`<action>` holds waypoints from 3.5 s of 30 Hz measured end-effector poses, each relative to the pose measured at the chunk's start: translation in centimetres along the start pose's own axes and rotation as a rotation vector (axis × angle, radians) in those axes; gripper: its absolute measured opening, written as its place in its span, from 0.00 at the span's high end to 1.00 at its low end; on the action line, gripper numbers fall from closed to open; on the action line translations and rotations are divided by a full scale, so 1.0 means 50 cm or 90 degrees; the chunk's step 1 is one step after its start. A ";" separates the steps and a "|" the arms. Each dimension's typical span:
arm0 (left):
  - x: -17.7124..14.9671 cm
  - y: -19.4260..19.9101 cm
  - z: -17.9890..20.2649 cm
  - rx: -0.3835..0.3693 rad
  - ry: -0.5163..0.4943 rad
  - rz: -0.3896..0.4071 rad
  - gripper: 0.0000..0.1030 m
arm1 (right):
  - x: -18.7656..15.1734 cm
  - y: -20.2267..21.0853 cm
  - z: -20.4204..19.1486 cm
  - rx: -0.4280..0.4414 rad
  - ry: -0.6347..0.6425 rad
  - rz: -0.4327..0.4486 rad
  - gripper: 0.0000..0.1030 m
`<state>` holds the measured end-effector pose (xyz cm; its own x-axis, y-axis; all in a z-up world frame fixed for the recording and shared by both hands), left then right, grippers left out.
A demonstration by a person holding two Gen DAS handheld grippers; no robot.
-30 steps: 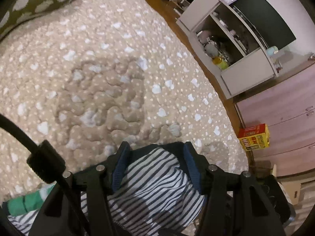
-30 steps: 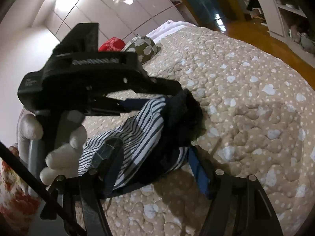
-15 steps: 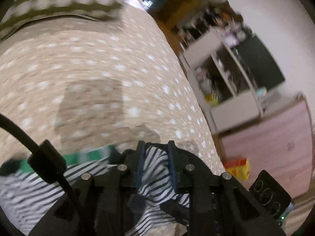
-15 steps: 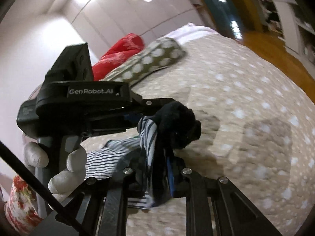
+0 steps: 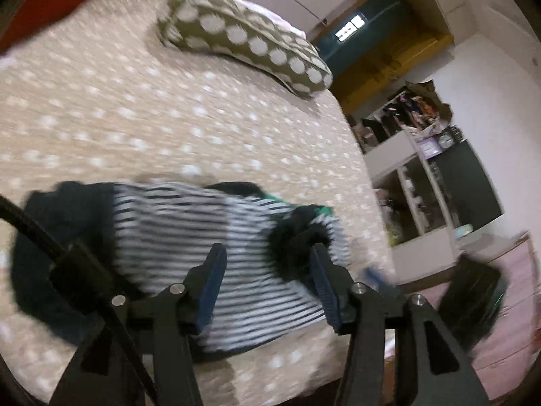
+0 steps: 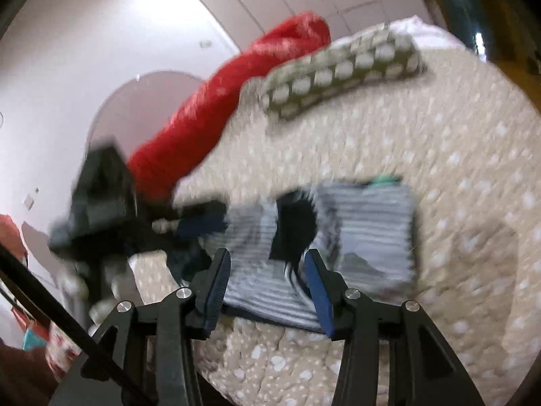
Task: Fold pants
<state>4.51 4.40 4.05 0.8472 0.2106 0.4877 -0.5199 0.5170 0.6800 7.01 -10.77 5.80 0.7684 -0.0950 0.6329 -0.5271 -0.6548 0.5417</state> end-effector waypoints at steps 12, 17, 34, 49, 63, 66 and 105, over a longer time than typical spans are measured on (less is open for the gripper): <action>-0.039 0.093 -0.088 0.108 0.013 0.059 0.51 | 0.015 -0.171 0.027 -0.124 -0.007 -0.094 0.79; -0.056 0.085 -0.182 0.113 0.107 0.054 0.51 | -0.001 -0.198 0.061 -0.119 -0.060 -0.106 0.77; -0.100 0.194 -0.260 0.099 0.172 0.118 0.53 | 0.019 -0.218 -0.208 -0.078 0.147 -0.149 0.35; -0.171 0.309 -0.408 0.127 0.281 0.170 0.52 | -0.169 -0.429 -0.371 -0.141 0.326 -0.226 0.21; -0.152 0.273 -0.329 0.120 0.236 0.137 0.51 | -0.085 -0.333 -0.329 -0.048 0.196 -0.121 0.80; -0.135 0.242 -0.296 0.091 0.226 0.125 0.50 | -0.065 -0.293 -0.312 -0.031 0.166 -0.097 0.81; 0.012 -0.029 0.071 -0.086 0.084 -0.016 0.48 | 0.013 0.107 0.128 -0.146 -0.153 0.171 0.60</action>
<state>5.39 0.82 5.29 0.8712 0.2986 0.3897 -0.4869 0.6278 0.6073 7.00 -19.16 5.56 0.6415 -0.4293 0.6357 -0.7660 -0.4023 0.5014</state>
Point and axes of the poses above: each gripper's, at about its wrist camera, not at the fingertips, and y roughly against the way its jaws point, z to its right, x to its top, the point moved 6 cm from there along -y, roughly the way its jaws point, and after that the axes turned 4 degrees about -y, right-handed, at the moved point
